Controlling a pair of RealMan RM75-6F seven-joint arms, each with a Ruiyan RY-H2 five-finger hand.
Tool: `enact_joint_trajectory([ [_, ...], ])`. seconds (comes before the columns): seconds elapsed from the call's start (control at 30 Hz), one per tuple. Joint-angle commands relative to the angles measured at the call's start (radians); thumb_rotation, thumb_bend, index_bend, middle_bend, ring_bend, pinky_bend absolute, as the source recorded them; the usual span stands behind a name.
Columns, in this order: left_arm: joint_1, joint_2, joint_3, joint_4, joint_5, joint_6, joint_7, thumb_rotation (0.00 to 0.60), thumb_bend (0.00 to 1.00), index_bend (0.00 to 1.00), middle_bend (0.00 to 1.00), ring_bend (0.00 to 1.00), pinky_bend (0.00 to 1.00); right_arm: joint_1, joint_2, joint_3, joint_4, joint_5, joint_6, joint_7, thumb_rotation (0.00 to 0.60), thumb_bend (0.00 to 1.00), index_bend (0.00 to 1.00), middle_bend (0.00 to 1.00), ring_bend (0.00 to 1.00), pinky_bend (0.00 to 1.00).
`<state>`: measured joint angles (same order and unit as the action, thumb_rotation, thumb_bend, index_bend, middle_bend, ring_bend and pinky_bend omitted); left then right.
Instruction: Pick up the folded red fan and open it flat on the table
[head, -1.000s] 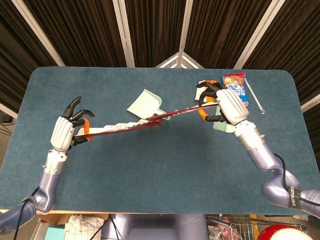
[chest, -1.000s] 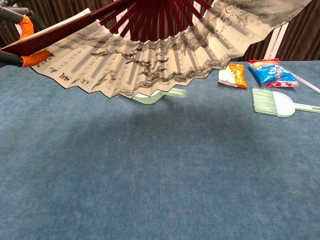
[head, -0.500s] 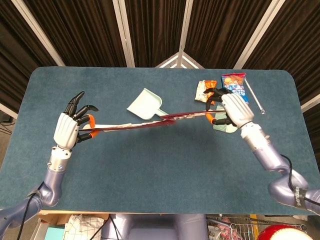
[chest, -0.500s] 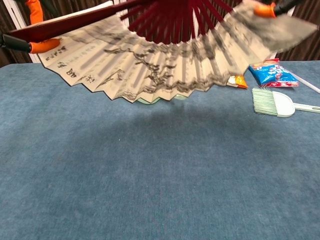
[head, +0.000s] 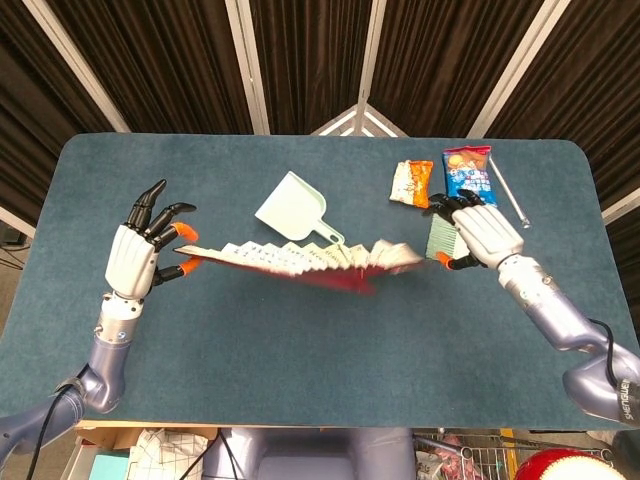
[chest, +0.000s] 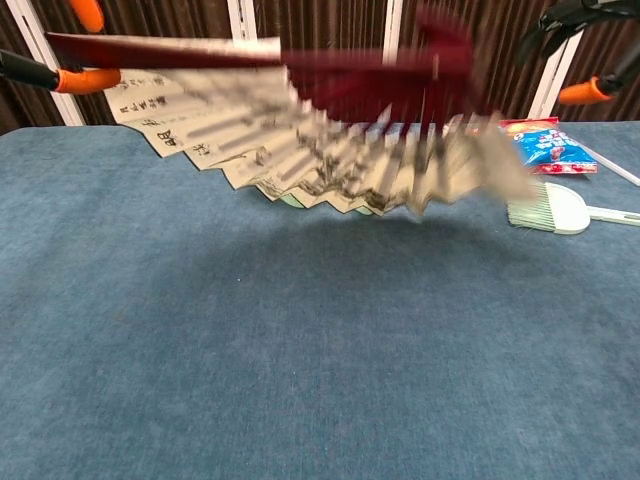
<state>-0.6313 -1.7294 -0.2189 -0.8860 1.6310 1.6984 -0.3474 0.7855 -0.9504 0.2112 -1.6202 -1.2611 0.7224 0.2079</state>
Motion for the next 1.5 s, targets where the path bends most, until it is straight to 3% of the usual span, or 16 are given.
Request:
enact_joint_trajectory([
  [0.03, 0.005, 0.034, 0.015, -0.046, -0.001, -0.024, -0.024, 0.6, 0.13, 0.25, 0.07, 0.0, 0.01, 0.0, 0.017, -0.002, -0.017, 0.016, -0.003, -0.018, 0.6, 0.29, 0.04, 0.08, 0.12, 0.02],
  [0.17, 0.021, 0.098, 0.037, -0.127, 0.001, -0.049, -0.054, 0.6, 0.12, 0.2, 0.0, 0.0, 0.0, -0.001, 0.038, -0.004, -0.033, 0.036, -0.021, -0.027, 0.6, 0.26, 0.0, 0.07, 0.1, 0.01],
  [0.47, 0.07, 0.233, 0.073, -0.283, 0.007, -0.064, -0.006, 0.6, 0.09, 0.17, 0.0, 0.0, 0.0, -0.006, 0.066, -0.01, -0.078, 0.044, -0.068, 0.007, 0.6, 0.23, 0.0, 0.05, 0.08, 0.0],
  [0.73, 0.188, 0.396, 0.048, -0.439, -0.097, -0.022, 0.079, 0.6, 0.1, 0.17, 0.0, 0.0, 0.0, -0.051, 0.011, 0.058, -0.083, -0.056, 0.021, 0.319, 0.6, 0.23, 0.0, 0.05, 0.09, 0.0],
  [0.8, 0.241, 0.453, 0.059, -0.504, -0.147, -0.026, 0.149, 0.6, 0.14, 0.17, 0.0, 0.0, 0.0, -0.061, 0.007, 0.049, -0.053, -0.081, 0.052, 0.281, 0.6, 0.23, 0.01, 0.05, 0.1, 0.0],
  [0.9, 0.351, 0.535, 0.074, -0.597, -0.241, 0.025, 0.314, 0.6, 0.18, 0.18, 0.01, 0.0, 0.0, -0.106, 0.0, 0.024, -0.027, -0.076, 0.155, 0.091, 0.6, 0.23, 0.07, 0.05, 0.1, 0.0],
  [1.03, 0.472, 0.602, 0.104, -0.693, -0.341, 0.073, 0.442, 0.6, 0.18, 0.21, 0.01, 0.0, 0.0, -0.208, -0.025, -0.008, -0.095, -0.001, 0.314, -0.087, 0.6, 0.23, 0.16, 0.05, 0.12, 0.0],
  [1.2, 0.566, 0.728, 0.166, -0.822, -0.431, -0.012, 0.419, 0.6, 0.2, 0.21, 0.0, 0.0, 0.0, -0.357, -0.057, -0.099, -0.164, -0.033, 0.497, -0.181, 0.6, 0.23, 0.22, 0.06, 0.14, 0.0],
  [1.37, 0.613, 0.769, 0.174, -0.815, -0.437, -0.024, 0.341, 0.6, 0.2, 0.19, 0.0, 0.0, 0.0, -0.471, -0.1, -0.166, -0.13, -0.105, 0.629, -0.178, 0.6, 0.23, 0.23, 0.06, 0.14, 0.0],
  [1.5, 0.643, 0.789, 0.177, -0.836, -0.447, -0.021, 0.334, 0.6, 0.2, 0.16, 0.0, 0.0, 0.0, -0.529, -0.12, -0.189, -0.092, -0.145, 0.704, -0.174, 0.6, 0.23, 0.23, 0.06, 0.14, 0.0],
])
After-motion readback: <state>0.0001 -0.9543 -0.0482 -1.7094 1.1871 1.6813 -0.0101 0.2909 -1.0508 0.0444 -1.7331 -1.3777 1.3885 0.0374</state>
